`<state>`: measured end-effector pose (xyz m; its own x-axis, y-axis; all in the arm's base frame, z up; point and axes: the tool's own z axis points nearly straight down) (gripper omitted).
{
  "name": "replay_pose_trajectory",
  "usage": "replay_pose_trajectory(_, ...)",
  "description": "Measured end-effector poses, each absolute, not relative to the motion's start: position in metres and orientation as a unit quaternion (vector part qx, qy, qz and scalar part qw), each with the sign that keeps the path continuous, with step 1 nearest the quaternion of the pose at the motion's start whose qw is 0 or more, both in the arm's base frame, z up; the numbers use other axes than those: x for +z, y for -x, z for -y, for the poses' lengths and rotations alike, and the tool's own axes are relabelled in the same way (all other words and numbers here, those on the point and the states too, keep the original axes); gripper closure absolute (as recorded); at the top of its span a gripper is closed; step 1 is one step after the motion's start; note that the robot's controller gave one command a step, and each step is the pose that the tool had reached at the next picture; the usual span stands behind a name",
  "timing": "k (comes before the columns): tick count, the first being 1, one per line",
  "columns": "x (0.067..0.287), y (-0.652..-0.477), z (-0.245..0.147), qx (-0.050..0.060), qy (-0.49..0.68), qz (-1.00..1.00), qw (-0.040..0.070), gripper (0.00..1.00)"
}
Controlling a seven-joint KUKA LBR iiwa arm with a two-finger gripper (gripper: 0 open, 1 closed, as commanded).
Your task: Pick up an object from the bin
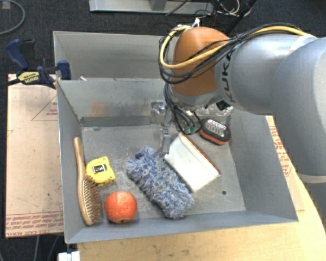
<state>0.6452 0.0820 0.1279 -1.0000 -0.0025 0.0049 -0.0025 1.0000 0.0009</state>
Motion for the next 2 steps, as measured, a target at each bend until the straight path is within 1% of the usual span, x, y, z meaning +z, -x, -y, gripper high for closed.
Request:
replay_pose_trajectory(1,0.133,-0.647,-0.082,-0.001,-0.001,1.0,-0.001,0.0)
replay_pose_trajectory(2,0.095,-0.612,-0.09,-0.001,-0.126,0.992,-0.003,0.0)
